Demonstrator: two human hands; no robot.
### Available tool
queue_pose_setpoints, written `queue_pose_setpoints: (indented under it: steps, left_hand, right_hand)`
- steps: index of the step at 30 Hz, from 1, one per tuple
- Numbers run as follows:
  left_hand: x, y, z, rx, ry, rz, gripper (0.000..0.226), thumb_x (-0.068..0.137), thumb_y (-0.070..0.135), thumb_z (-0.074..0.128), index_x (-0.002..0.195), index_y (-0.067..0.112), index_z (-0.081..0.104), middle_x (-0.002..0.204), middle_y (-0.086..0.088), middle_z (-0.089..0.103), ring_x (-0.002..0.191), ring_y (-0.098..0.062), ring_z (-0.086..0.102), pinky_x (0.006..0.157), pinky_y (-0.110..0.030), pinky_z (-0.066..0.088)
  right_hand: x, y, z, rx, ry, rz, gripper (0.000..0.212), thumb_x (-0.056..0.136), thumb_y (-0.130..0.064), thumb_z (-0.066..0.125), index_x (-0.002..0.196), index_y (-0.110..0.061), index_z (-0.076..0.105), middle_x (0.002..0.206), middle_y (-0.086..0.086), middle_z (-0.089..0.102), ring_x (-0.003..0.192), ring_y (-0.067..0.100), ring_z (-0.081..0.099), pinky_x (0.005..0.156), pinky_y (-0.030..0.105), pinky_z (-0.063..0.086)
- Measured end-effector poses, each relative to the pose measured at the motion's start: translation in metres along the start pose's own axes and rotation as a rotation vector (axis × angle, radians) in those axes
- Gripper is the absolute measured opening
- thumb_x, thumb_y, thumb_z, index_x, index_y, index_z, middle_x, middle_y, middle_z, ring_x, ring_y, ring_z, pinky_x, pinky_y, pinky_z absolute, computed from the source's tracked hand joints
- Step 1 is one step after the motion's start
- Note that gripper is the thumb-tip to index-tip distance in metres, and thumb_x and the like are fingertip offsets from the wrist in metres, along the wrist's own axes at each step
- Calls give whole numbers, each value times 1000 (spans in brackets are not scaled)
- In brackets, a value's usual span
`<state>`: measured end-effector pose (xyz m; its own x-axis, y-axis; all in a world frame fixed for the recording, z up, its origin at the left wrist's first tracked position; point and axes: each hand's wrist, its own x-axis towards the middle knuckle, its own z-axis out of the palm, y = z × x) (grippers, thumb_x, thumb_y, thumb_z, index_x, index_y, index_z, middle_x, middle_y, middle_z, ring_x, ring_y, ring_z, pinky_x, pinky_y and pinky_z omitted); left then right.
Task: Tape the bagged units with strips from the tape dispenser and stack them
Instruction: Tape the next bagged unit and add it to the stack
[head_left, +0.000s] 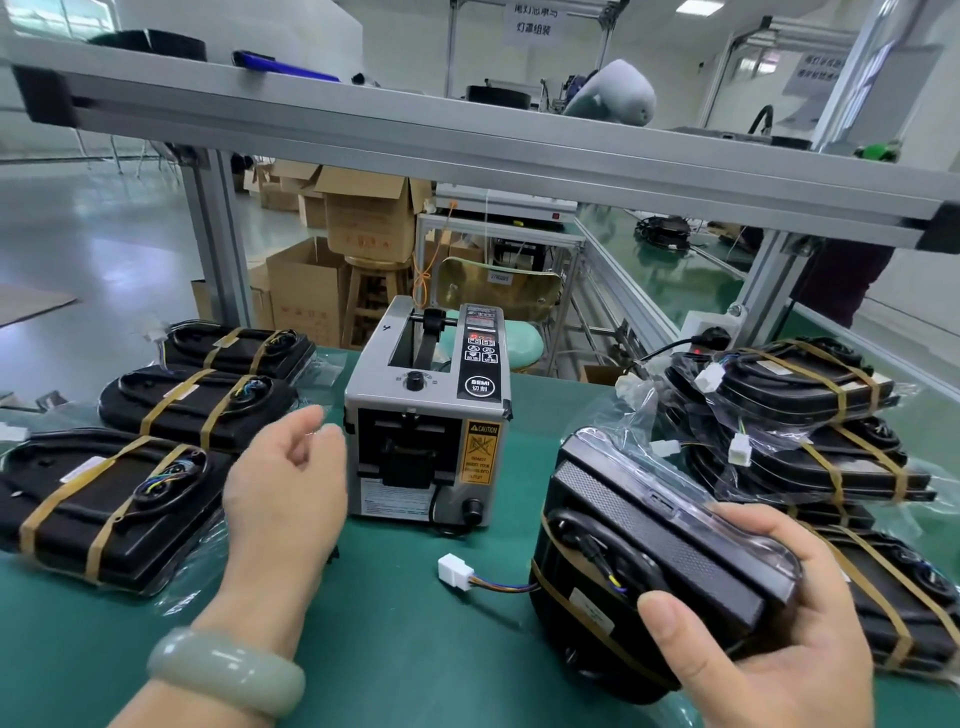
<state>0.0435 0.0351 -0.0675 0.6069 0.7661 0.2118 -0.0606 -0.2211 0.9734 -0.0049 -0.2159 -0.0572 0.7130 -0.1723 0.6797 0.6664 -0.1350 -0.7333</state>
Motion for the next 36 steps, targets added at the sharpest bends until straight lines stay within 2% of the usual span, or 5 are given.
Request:
queue_pose_setpoints:
  steps: [5,9,14,28,36]
  left_hand:
    - [-12,10,4,-173,-289,-440,10,87,21,65,78,16,66,52,8,61,38,-2,44,37,-17,36]
    - [-12,17,15,-191,-363,-588,16,88,19,64,73,12,64,49,5,63,33,-1,45,34,-11,35]
    - [-7,19,26,-270,-340,-614,17,91,19,62,77,8,62,48,3,65,32,0,50,32,-11,37]
    - [-7,16,43,-259,-136,-614,16,85,9,58,70,8,59,61,-2,64,39,-4,51,31,-12,36]
    - [-51,37,-5,-385,-535,-489,20,83,26,66,66,15,62,56,1,62,42,-5,51,37,-16,40]
  right_hand:
    - [-1,1,-1,-21,3,-13,61,43,-10,77,95,-38,62,89,-24,69,77,-5,67,63,6,50]
    - [-2,2,-3,-59,5,-36,62,43,-11,77,98,-31,58,91,-29,67,78,-10,65,65,4,48]
    - [1,-2,0,-49,25,-25,57,46,-37,78,99,-27,58,94,-31,65,80,-11,64,65,3,48]
    - [-3,-1,-1,-23,22,-18,62,43,-19,84,97,-37,60,93,-25,67,79,-5,66,63,7,51]
    - [-3,2,-6,-11,21,-14,62,41,-15,83,97,-32,62,94,-20,69,79,-1,67,67,9,52]
